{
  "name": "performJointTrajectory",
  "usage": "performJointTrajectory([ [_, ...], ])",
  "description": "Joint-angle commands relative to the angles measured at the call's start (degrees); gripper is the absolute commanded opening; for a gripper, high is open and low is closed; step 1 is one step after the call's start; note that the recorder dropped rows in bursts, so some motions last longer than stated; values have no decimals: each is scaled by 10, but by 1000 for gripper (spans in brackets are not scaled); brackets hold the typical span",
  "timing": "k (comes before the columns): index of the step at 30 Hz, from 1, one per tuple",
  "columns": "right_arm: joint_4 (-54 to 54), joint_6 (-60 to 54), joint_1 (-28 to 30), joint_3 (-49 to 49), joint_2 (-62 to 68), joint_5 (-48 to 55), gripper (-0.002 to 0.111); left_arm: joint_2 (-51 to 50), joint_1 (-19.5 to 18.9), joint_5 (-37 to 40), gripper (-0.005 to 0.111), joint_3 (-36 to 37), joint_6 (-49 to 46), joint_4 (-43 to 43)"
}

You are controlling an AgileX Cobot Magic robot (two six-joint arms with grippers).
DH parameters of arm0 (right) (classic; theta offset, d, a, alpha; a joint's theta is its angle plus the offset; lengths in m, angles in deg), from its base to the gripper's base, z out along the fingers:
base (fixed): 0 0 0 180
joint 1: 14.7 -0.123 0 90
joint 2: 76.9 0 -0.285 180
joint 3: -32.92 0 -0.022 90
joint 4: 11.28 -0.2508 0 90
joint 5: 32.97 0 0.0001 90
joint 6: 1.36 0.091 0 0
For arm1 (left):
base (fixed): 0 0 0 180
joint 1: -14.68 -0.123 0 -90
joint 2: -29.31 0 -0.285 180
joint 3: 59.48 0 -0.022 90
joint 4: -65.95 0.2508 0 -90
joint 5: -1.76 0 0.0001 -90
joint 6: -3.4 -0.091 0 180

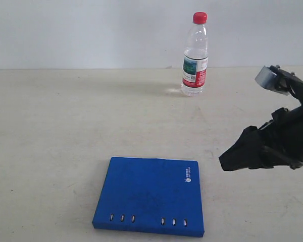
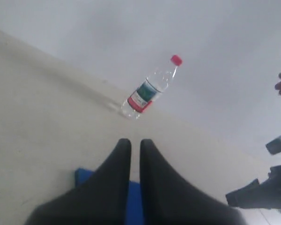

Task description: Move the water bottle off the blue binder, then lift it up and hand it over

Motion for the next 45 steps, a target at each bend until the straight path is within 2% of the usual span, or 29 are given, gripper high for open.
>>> performJointTrajectory([
  [1, -1, 51, -2, -1, -3, 5, 62, -215, -1, 73, 8, -9, -155, -90],
  [3, 0, 51, -2, -1, 14, 17, 62, -359, -1, 150, 8, -40, -207, -105],
  [4, 0, 51, -2, -1, 39, 19, 62, -447, -1, 172, 8, -68, -268, -133],
  [8, -20, 44, -2, -1, 100, 20, 62, -613, -1, 198, 10, -134, -375, -196],
  [11, -45, 2, -2, -1, 139, 22, 62, -722, -1, 265, 25, -176, -394, -199],
  [13, -62, -16, -2, -1, 156, 20, 62, -793, -1, 302, 40, -195, -405, -205],
  [14, -89, -35, -2, -1, 168, 19, 62, -846, 0, 304, 54, -202, -405, -220],
  [15, -104, -53, -2, -1, 174, 19, 62, -875, 0, 303, 60, -206, -405, -224],
  [17, -150, -95, -2, -1, 191, 20, 62, -924, 0, 309, 66, -216, -410, -223],
  [19, -187, -131, -2, -1, 206, 20, 62, -971, 0, 331, 66, -222, -420, -222],
  [22, -208, -155, -2, -1, 224, 19, 62, -1015, 0, 358, 66, -224, -444, -228],
  [25, -209, -156, -2, -1, 246, 9, 62, -1042, 0, 347, 66, -224, -454, -230],
  [32, -250, -180, -2, 1, 291, 9, 62, -1053, 0, 356, 66, -224, -458, -190],
  [38, -303, -213, -2, 1, 319, 6, 62, -1053, 0, 315, 66, -230, -487, -232],
  [45, -332, -261, -6, 1, 343, 50, 62, -1053, 1, 279, 61, -244, -495, -227],
])
